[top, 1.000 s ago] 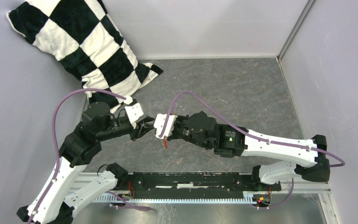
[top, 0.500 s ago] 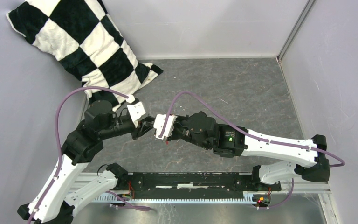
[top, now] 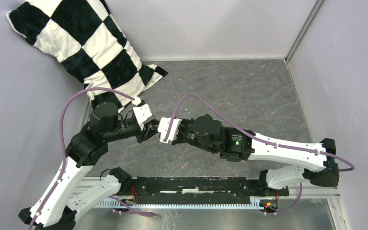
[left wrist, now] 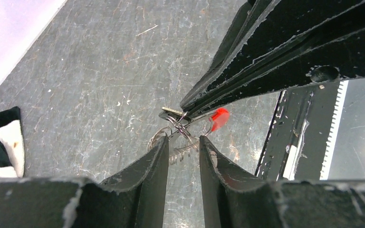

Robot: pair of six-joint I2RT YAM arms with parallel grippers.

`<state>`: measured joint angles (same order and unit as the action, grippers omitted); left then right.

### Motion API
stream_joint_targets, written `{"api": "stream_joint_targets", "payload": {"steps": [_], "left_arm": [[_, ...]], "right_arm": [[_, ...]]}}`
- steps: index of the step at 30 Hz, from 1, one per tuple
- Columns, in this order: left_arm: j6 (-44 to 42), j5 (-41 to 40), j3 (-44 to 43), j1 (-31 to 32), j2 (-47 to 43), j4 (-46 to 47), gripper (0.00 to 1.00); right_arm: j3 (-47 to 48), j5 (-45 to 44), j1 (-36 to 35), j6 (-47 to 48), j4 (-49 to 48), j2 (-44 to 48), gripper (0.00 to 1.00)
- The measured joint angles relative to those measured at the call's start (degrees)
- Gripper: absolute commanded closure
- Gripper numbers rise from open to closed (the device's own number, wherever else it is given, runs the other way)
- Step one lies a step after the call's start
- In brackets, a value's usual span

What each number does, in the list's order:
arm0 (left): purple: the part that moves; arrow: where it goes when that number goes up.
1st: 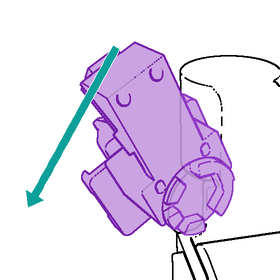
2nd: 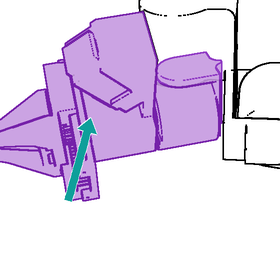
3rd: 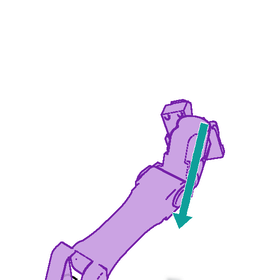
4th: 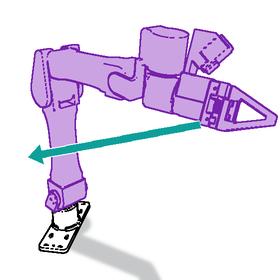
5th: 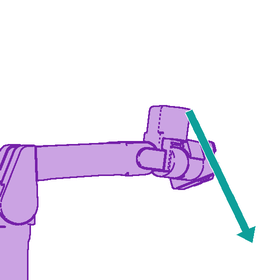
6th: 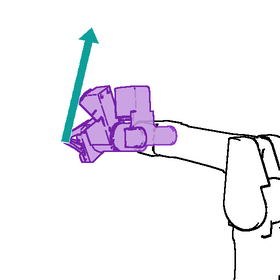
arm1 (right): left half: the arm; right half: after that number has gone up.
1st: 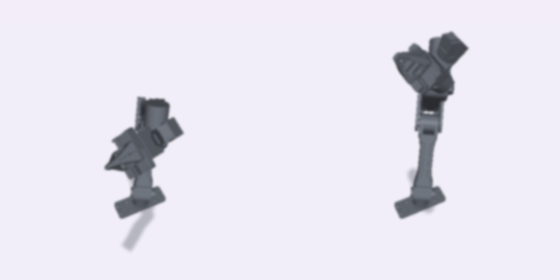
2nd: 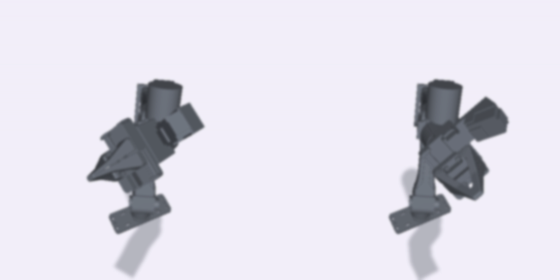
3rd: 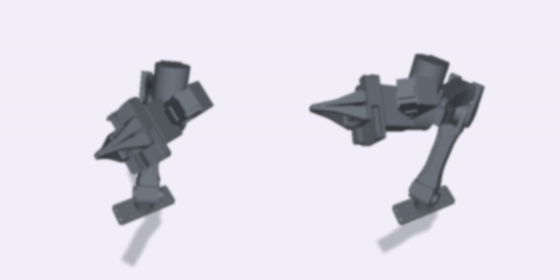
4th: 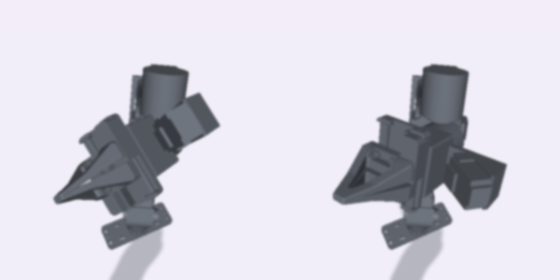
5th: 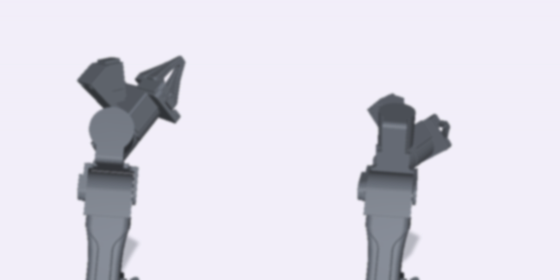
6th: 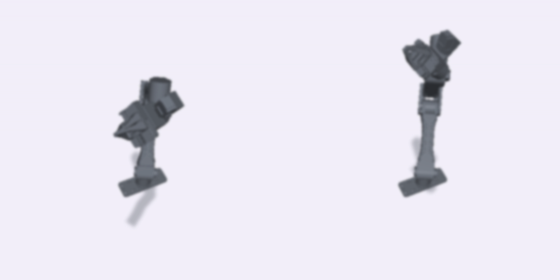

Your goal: Put the keys on the keyring

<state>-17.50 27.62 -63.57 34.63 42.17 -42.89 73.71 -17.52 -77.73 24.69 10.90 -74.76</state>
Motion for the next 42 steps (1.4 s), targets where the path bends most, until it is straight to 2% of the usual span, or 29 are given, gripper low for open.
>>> {"api": "stream_joint_targets", "payload": {"steps": [8, 13, 18, 21, 25, 32, 42], "left_arm": [[0.0, 0.0, 0.0, 0.0, 0.68, 0.15, 0.63], [0.02, -0.02, 0.0, 0.0, 0.87, 0.17, 0.69], [0.02, -0.04, 0.0, 0.0, 1.01, 0.17, 0.7], [0.02, -0.31, 0.0, 0.0, 1.38, 0.22, 0.78], [0.04, -0.63, 0.0, 0.0, 2.43, 0.22, 0.97], [0.04, -0.55, 0.0, 0.0, 2.32, 0.79, 0.98], [-0.24, -0.13, 0.26, 0.0, -1.05, 1.73, 0.98]], "right_arm": [[0.0, 0.74, 0.0, -0.02, 0.04, -0.09, 0.99], [0.13, 0.85, 0.0, -0.02, 0.17, -0.11, 0.99], [0.68, 0.98, 0.0, -0.02, 0.39, -0.33, 0.99], [0.74, 0.98, 0.0, -0.07, 0.42, -0.33, 0.99], [0.74, 1.01, 0.0, -0.42, 0.42, -0.33, 0.99], [0.5, 0.63, 0.11, -1.42, -0.31, -0.26, 0.99], [-3.98, -1.05, 0.09, -4.55, -7.04, 2.64, 0.99]]}}
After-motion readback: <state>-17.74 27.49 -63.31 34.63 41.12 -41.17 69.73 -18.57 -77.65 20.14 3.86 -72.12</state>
